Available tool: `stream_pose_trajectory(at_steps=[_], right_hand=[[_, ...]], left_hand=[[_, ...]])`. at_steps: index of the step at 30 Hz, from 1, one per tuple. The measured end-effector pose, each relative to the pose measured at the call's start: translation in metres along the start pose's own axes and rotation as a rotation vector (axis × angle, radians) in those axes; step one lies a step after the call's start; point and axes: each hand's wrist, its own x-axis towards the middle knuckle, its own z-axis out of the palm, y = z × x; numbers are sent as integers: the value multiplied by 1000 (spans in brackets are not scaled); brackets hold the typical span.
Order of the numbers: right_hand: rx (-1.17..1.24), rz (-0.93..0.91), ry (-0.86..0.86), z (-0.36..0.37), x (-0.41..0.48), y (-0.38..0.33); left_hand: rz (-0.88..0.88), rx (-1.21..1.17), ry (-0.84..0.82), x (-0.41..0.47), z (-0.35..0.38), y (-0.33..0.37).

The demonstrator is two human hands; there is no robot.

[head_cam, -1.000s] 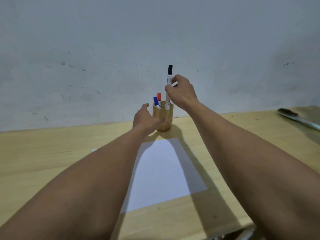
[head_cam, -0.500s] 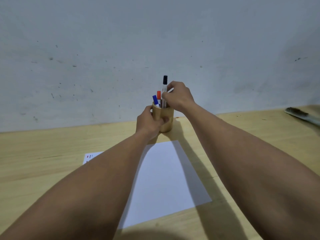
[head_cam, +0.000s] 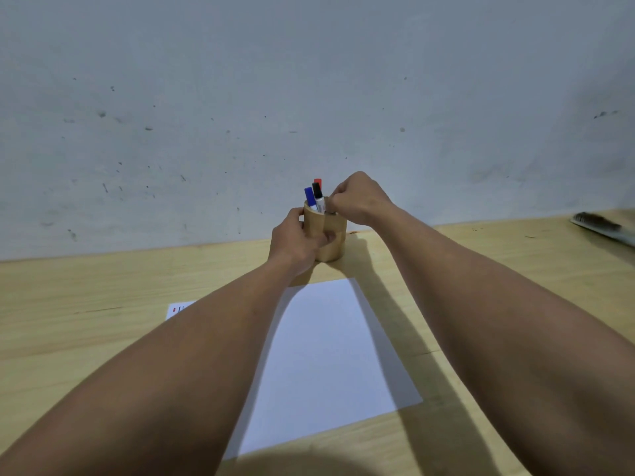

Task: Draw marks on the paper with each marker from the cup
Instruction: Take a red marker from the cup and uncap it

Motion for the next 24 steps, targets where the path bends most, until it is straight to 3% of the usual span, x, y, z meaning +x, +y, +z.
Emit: stream_pose_trajectory(at_steps=[6, 18, 24], right_hand=[[73, -19, 41, 0, 7, -3], [281, -3, -80, 3, 25, -2], [325, -78, 58, -1, 24, 1]], left_hand=[[5, 6, -31, 4, -2, -3], [17, 12, -63, 9, -8, -6], [7, 30, -60, 6, -5, -3]])
